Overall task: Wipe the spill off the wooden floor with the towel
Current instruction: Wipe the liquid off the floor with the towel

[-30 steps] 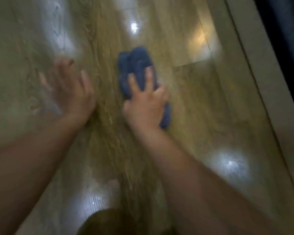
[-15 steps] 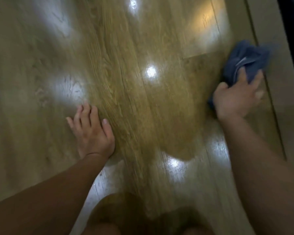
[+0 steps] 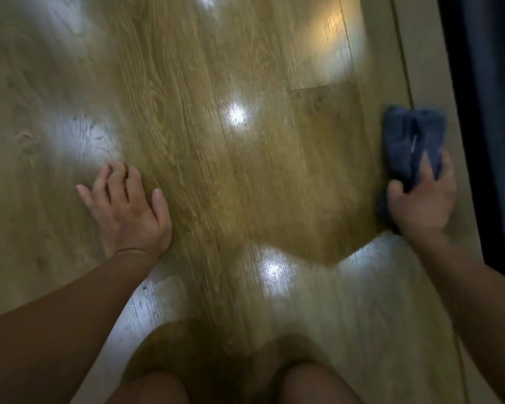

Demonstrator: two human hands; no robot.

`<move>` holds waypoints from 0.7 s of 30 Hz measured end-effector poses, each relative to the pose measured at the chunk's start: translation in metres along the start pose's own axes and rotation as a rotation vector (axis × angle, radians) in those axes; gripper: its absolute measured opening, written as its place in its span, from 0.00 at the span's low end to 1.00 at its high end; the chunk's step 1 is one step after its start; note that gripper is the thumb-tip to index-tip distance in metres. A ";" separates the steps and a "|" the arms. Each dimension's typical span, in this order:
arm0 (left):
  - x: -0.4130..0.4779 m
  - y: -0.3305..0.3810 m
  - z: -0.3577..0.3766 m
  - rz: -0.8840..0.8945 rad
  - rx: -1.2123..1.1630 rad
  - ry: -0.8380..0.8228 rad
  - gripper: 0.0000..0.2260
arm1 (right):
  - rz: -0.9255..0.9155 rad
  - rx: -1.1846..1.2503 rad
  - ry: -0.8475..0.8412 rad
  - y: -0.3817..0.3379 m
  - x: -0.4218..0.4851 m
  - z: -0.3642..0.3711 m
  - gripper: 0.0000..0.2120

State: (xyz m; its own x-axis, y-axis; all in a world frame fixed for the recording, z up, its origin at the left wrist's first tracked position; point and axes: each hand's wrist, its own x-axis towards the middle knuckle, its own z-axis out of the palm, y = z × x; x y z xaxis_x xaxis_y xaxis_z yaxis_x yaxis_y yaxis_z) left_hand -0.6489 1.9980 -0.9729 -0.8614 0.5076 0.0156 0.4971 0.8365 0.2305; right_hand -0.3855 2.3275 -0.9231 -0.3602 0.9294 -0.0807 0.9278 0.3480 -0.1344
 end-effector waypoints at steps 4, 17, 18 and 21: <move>0.003 0.001 -0.005 -0.015 0.053 -0.045 0.23 | -0.013 0.026 -0.011 -0.013 -0.059 0.017 0.32; -0.007 -0.007 -0.002 0.023 -0.036 0.029 0.25 | -0.190 0.014 0.087 -0.007 -0.085 0.043 0.31; -0.007 -0.006 -0.003 0.028 -0.078 0.046 0.24 | -0.186 0.023 0.088 -0.006 -0.084 0.042 0.31; -0.033 0.003 -0.016 0.064 0.017 0.063 0.23 | -0.205 0.032 0.102 -0.004 -0.093 0.039 0.31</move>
State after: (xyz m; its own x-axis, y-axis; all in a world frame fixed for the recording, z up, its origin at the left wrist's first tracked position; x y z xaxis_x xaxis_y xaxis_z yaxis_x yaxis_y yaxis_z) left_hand -0.6202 1.9806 -0.9573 -0.8327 0.5461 0.0914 0.5522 0.8068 0.2103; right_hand -0.3593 2.2349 -0.9534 -0.5281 0.8476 0.0515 0.8318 0.5285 -0.1694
